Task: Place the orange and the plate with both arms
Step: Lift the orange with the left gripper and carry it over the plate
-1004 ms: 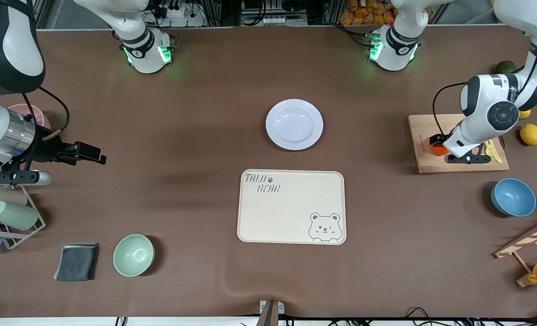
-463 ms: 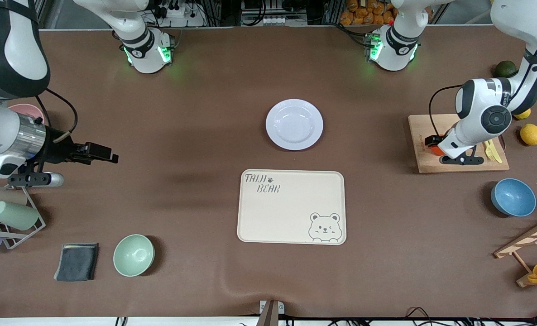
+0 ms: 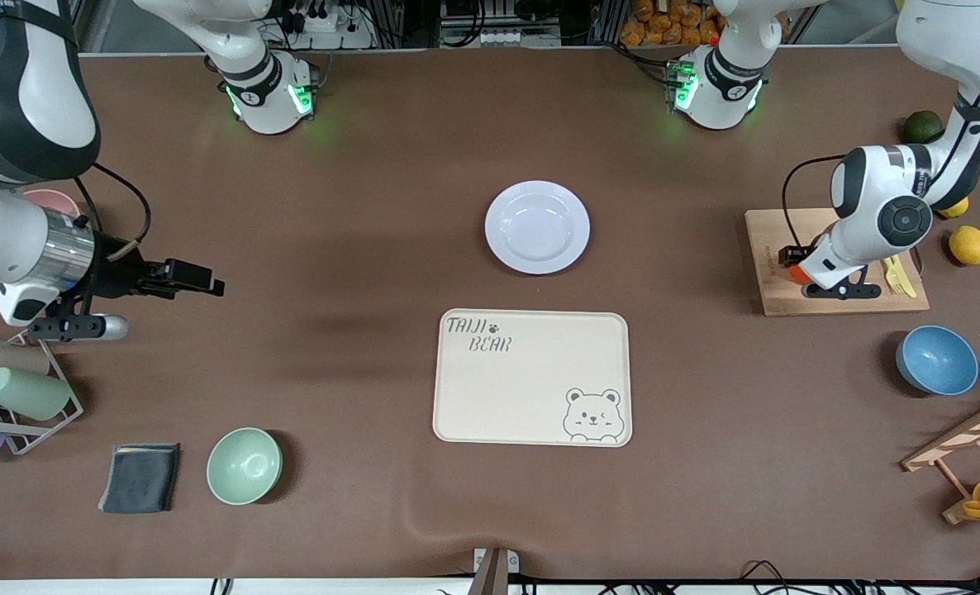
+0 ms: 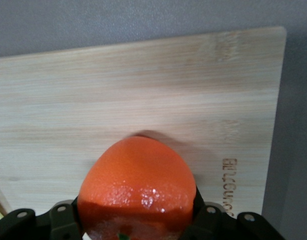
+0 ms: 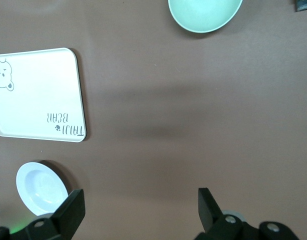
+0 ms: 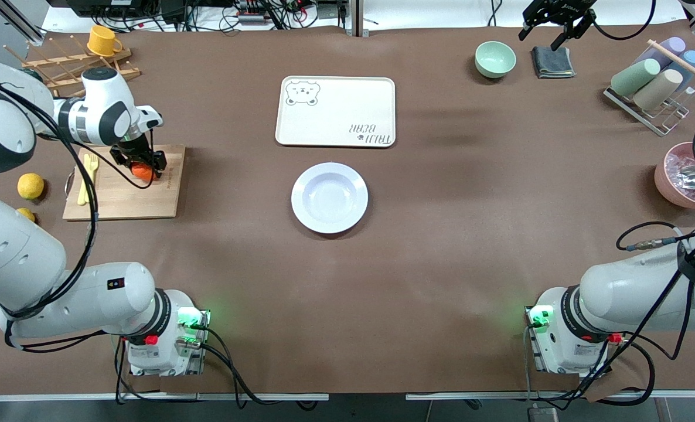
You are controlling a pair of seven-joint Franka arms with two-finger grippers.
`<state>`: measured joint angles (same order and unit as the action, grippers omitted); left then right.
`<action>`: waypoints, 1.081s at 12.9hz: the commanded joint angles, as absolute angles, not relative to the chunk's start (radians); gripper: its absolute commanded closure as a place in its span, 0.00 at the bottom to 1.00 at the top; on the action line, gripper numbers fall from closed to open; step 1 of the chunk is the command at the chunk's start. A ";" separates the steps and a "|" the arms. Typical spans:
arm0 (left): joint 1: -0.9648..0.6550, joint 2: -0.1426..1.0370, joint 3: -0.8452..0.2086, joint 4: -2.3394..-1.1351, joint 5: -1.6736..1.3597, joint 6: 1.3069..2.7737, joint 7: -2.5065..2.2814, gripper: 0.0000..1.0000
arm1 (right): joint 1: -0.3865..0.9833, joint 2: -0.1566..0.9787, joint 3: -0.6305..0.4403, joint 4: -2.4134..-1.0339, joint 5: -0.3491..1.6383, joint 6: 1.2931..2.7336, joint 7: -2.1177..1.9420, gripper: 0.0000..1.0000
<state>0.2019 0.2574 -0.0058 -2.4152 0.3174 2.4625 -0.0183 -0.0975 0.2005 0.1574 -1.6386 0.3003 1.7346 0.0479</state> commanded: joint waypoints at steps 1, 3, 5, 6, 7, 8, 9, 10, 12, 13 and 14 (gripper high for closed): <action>0.212 0.212 -0.020 -2.424 0.344 2.468 -0.017 0.77 | -0.091 0.207 0.155 -1.640 0.330 1.736 0.051 0.00; 0.212 0.166 -0.047 -2.416 0.342 2.435 -0.024 0.81 | -0.089 0.213 0.156 -1.640 0.331 1.733 0.051 0.00; 0.210 0.115 -0.107 -2.389 0.331 2.355 -0.040 0.87 | -0.089 0.224 0.155 -1.644 0.400 1.729 0.051 0.00; 0.209 0.101 -0.138 -2.364 0.328 2.300 -0.066 0.87 | -0.094 0.235 0.156 -1.646 0.423 1.724 0.037 0.00; 0.212 0.088 -0.181 -2.350 0.325 2.261 -0.086 0.87 | -0.087 0.239 0.156 -1.651 0.426 1.723 0.037 0.00; 0.210 0.068 -0.217 -2.350 0.308 2.244 -0.109 0.87 | -0.080 0.242 0.156 -1.651 0.429 1.726 0.037 0.00; 0.209 0.045 -0.266 -2.350 0.266 2.215 -0.139 0.87 | -0.072 0.251 0.156 -1.651 0.436 1.727 0.038 0.00; 0.209 0.020 -0.337 -2.347 0.209 2.166 -0.181 0.87 | -0.074 0.259 0.155 -1.651 0.460 1.727 0.038 0.00; 0.209 -0.011 -0.472 -2.317 0.129 2.082 -0.298 0.87 | -0.072 0.268 0.156 -1.651 0.485 1.727 0.038 0.00; 0.209 -0.003 -0.542 -2.268 0.097 2.024 -0.374 0.87 | -0.072 0.270 0.156 -1.651 0.494 1.724 0.040 0.00; 0.206 0.009 -0.605 -2.217 0.065 1.972 -0.458 0.87 | -0.072 0.273 0.155 -1.652 0.506 1.720 0.041 0.00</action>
<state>0.1974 0.0126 -0.5190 -2.2915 0.1127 2.0655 -0.3587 -0.0748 0.2721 0.1586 -1.6490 0.4723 1.7274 0.0469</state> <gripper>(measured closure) 0.278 0.000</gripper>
